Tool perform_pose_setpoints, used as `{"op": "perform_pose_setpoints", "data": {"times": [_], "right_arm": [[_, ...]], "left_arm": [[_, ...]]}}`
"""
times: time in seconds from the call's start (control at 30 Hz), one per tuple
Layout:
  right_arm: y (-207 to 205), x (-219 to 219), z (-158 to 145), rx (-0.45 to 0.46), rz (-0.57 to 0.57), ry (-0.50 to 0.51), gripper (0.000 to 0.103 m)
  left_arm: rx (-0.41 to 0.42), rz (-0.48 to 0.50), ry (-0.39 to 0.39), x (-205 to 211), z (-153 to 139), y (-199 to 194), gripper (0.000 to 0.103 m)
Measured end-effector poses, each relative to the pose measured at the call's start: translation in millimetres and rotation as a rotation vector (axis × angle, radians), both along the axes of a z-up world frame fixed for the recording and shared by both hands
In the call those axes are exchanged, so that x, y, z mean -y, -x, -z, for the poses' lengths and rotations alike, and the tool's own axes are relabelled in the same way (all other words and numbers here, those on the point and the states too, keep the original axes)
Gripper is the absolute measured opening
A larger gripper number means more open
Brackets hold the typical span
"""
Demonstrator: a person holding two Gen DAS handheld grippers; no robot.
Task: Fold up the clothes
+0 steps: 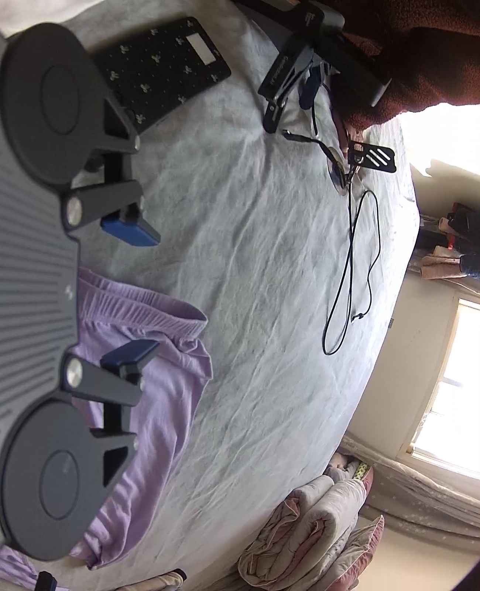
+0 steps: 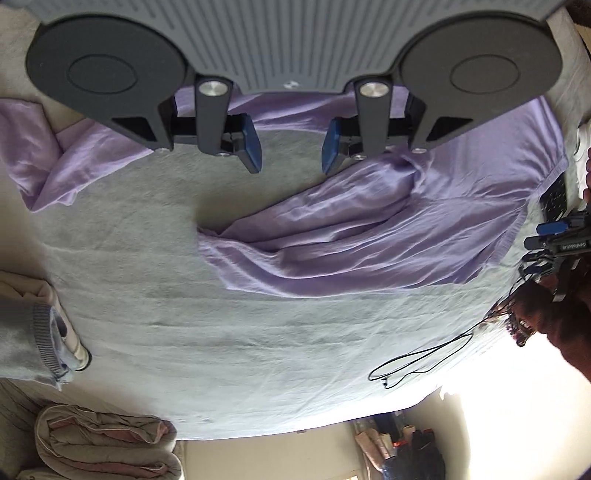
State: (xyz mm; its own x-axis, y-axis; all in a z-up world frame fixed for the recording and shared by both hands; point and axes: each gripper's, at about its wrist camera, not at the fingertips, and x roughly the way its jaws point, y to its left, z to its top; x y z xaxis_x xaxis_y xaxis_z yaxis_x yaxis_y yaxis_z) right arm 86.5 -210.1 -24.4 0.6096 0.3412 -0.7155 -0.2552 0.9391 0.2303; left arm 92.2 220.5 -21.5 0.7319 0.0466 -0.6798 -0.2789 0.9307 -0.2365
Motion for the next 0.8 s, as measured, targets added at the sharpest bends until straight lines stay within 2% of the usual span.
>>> {"op": "perform_pose_setpoints", "data": {"times": [0.17,0.27,0.37,0.4,0.47,0.53,0.6,0.73,0.8], "right_arm": [[-26.0,21.8,10.3,0.0,0.079,0.009,0.044],[-39.6,30.4,16.6,-0.007,0.115,-0.003,0.044],[-49.2,31.3,21.0,-0.001,0.134,-0.019,0.044],[-51.2,28.7,21.7,0.011,0.136,-0.011,0.044],[-53.9,23.3,23.1,0.034,0.136,0.005,0.044],[-55.3,18.3,24.5,0.055,0.132,0.013,0.038],[-54.8,13.1,24.6,0.078,0.117,0.025,0.014],[-49.1,3.4,12.9,0.145,0.087,0.073,0.007],[-46.2,-1.4,7.0,0.179,0.072,0.097,0.007]], "left_arm": [[0.004,-0.026,-0.004,-2.2,6.0,-15.6,0.057],[0.011,-0.049,-0.013,-3.5,7.4,-21.2,0.052],[0.019,-0.073,-0.021,-4.8,8.7,-26.8,0.012],[0.021,-0.081,-0.024,-5.3,9.2,-28.7,0.007],[0.026,-0.096,-0.03,-6.1,10.1,-32.4,0.003],[0.031,-0.112,-0.036,-7.0,11.0,-36.1,0.002],[0.039,-0.132,-0.063,-7.9,10.6,-38.9,0.002],[-0.015,-0.154,-0.089,-9.2,14.5,-44.3,0.003],[-0.012,-0.163,-0.096,-6.9,10.0,-42.1,0.006]]}}
